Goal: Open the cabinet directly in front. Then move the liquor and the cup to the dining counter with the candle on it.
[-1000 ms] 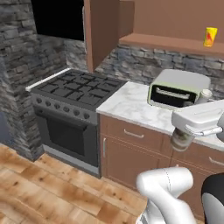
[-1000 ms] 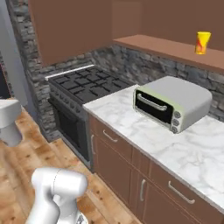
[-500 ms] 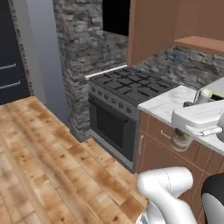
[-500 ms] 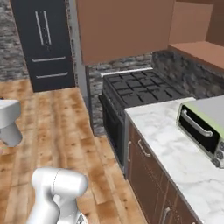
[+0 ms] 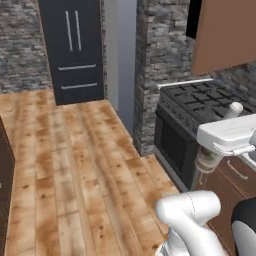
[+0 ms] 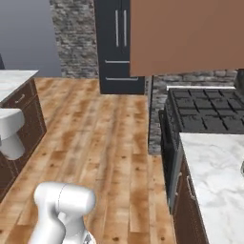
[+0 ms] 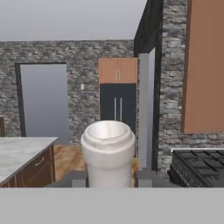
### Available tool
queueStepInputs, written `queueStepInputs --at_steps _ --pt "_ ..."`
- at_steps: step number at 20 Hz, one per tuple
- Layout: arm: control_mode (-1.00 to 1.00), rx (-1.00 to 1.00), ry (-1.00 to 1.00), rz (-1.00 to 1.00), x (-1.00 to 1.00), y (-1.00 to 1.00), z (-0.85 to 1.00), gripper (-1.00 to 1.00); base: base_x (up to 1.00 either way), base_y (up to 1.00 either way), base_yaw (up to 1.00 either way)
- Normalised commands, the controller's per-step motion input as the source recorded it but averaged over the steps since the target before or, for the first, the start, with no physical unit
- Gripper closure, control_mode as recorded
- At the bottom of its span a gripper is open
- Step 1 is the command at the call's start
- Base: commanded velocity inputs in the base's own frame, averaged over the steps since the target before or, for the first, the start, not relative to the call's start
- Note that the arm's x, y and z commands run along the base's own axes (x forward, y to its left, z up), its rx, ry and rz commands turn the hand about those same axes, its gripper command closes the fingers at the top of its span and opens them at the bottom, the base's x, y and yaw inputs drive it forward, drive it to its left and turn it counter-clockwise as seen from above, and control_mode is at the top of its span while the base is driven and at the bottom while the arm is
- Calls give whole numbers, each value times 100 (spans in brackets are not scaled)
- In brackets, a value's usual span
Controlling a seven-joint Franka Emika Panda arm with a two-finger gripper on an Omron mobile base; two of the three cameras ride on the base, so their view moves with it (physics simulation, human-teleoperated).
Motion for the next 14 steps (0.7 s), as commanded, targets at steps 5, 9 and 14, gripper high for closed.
queueStepInputs --at_steps 5,9,14 --pt "100 0 0 0 0 0 0 100 0 -12 55" --pt "100 0 0 0 0 0 0 100 0 -4 52" --pt "100 0 0 0 0 0 0 100 0 -1 50"
